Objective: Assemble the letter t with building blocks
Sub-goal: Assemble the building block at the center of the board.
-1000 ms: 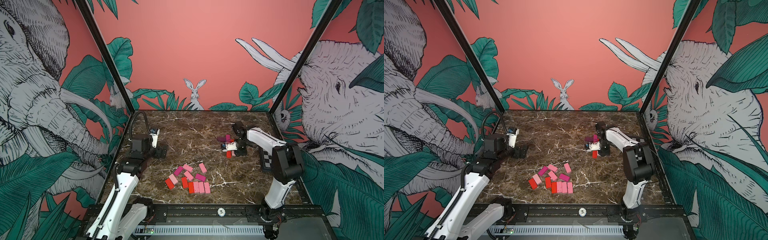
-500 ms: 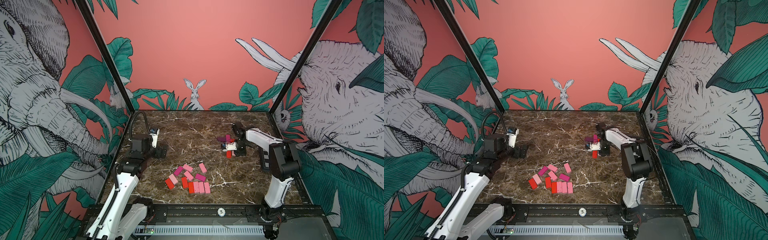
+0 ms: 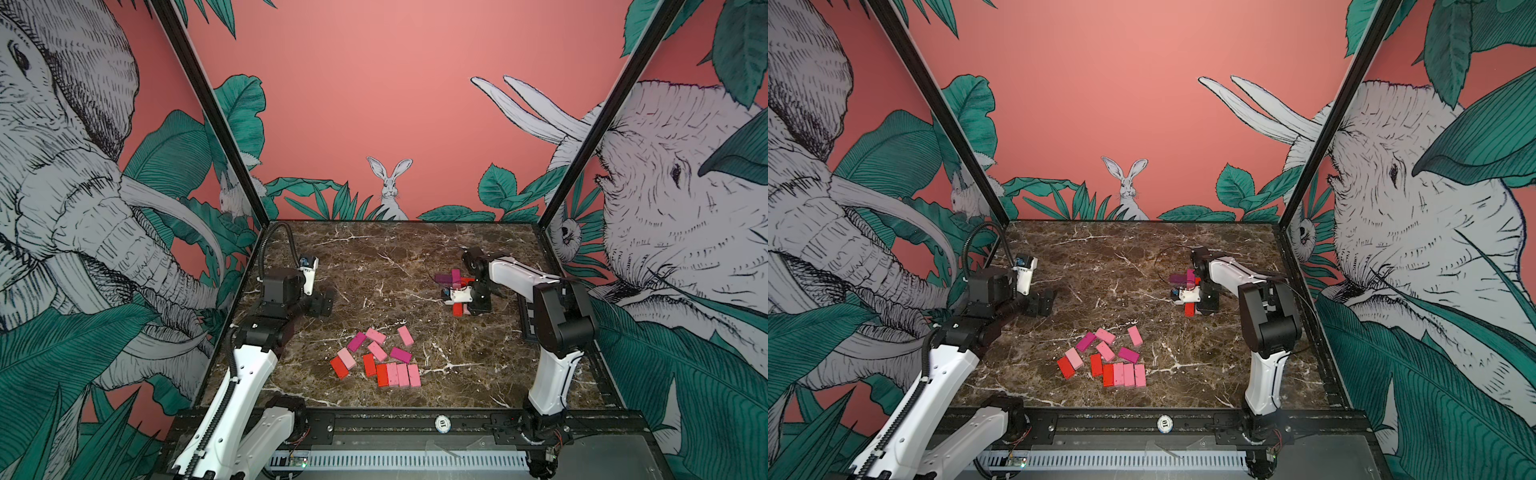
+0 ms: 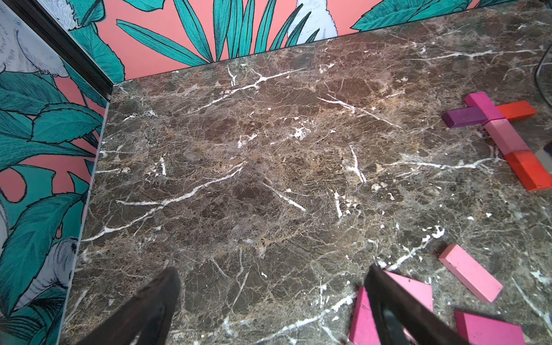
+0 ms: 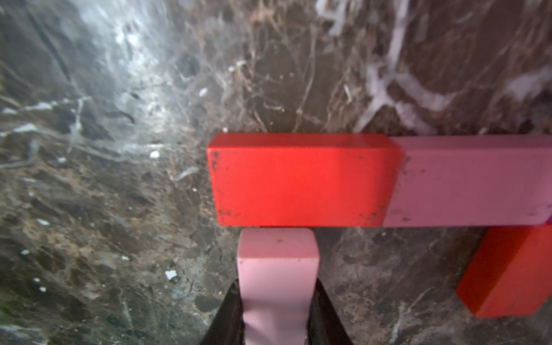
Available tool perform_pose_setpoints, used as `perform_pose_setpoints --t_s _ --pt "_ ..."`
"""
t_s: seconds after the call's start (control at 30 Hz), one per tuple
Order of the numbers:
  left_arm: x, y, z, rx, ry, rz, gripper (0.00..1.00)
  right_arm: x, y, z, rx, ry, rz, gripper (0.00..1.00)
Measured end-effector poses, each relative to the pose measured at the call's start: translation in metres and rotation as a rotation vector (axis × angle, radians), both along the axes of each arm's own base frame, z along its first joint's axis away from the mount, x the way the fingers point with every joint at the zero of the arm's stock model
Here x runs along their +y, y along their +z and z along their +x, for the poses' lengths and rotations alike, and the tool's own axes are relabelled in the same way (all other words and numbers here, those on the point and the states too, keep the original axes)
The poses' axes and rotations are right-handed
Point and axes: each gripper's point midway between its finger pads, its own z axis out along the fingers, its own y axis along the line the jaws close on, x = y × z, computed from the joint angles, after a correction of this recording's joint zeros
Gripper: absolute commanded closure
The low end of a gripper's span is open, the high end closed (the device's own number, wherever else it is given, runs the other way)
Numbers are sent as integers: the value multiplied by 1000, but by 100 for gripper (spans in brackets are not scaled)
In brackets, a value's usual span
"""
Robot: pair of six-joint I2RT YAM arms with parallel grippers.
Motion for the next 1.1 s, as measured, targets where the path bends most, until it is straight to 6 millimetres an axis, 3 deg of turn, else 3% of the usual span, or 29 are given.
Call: perform_pose_setpoints --t_s 0.67,1.0,1.1 --pt "0 0 0 0 1 0 1 1 -7 -9 60 -30 0 100" --pt "0 0 0 -2 1 1 1 1 -7 -8 75 -47 -2 94" --pt "1 1 0 -3 3 1 1 2 -6 -8 77 -49 -1 86"
